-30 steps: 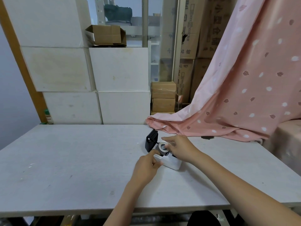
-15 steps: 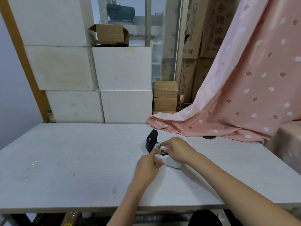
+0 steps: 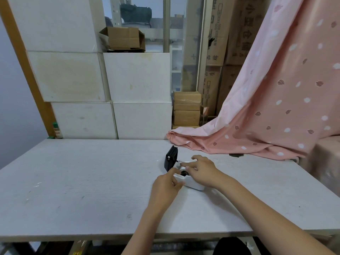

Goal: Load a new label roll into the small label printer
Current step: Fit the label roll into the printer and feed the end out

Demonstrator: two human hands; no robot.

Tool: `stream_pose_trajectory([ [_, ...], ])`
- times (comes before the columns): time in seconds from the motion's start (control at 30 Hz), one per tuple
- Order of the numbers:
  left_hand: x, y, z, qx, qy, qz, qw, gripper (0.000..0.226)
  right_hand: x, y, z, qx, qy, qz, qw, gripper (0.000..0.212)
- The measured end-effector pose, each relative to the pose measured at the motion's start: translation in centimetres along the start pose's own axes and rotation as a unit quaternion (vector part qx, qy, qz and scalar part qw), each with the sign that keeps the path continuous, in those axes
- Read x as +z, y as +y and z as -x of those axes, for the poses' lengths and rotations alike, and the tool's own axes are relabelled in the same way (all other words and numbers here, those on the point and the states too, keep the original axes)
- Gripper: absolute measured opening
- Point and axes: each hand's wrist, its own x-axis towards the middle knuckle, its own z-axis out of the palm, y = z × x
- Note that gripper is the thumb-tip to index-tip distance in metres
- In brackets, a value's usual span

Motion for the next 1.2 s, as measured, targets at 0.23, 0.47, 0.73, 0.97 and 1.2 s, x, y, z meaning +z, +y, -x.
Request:
stream_pose_trajectory([
  [0.23,-0.2,0.4,0.1,-0.007,-0.010,0.004,1.000,0.034,0.1,0.4,0.9,-0.003,-0.006,-0.021,1.000,0.044],
  [0.47,-0.2,0.6,0.2,0.000,-0.032,0.000,0.999,0.049,0.8,1.1,0.5,-0.006,0.003,-0.089,0.996,0.043],
  [0.73,-0.2,0.7,0.3,0.004,-0.041,-0.015,0.999,0.048,-0.2,1.7,0.8,0.033,0.085,-0.213,0.973,0.041],
  [0.97,-0.2,0.9,0.3,0.009,-0.038,-0.024,0.999,0.048,1.0,1.6,3.5,0.018,0.079,-0.192,0.978,0.053],
  [1.2,-0.4,1.2,0.3,-0.010,-0.041,-0.015,0.999,0.046,0.2,0.9,1.4,0.140,0.160,-0.236,0.948,0.032],
])
